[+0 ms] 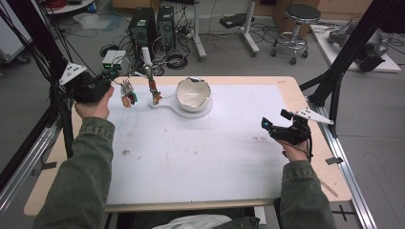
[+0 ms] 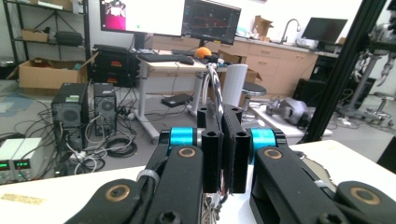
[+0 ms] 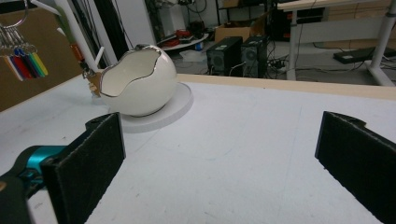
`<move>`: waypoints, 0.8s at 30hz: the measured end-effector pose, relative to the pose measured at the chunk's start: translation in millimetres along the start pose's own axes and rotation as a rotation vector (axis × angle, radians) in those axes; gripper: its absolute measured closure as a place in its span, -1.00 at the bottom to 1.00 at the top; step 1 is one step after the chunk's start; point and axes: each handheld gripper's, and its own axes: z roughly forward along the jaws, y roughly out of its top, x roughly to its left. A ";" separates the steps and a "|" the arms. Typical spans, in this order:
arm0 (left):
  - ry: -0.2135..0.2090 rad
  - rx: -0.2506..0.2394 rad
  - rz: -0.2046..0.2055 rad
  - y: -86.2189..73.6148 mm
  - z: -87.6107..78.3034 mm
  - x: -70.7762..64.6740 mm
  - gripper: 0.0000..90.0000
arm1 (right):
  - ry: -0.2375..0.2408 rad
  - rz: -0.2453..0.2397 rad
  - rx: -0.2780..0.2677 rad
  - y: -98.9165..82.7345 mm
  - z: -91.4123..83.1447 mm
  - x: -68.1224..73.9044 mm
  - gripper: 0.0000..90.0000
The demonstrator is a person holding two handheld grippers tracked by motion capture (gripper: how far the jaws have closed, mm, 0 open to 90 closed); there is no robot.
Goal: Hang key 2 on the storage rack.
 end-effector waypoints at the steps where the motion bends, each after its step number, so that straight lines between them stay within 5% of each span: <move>1: 0.004 0.001 -0.004 0.1 1.6 1.4 0.93 | 0.000 -0.001 -0.004 -1.5 -1.3 -0.9 -0.99; 12: 0.057 0.052 -0.009 -8.0 21.1 12.1 0.93 | -0.007 0.034 -0.031 -12.9 -10.0 -6.7 -0.99; 24: 0.057 0.088 -0.011 -18.8 35.6 13.1 0.93 | 0.002 0.041 -0.045 -13.6 -12.2 -6.6 -0.99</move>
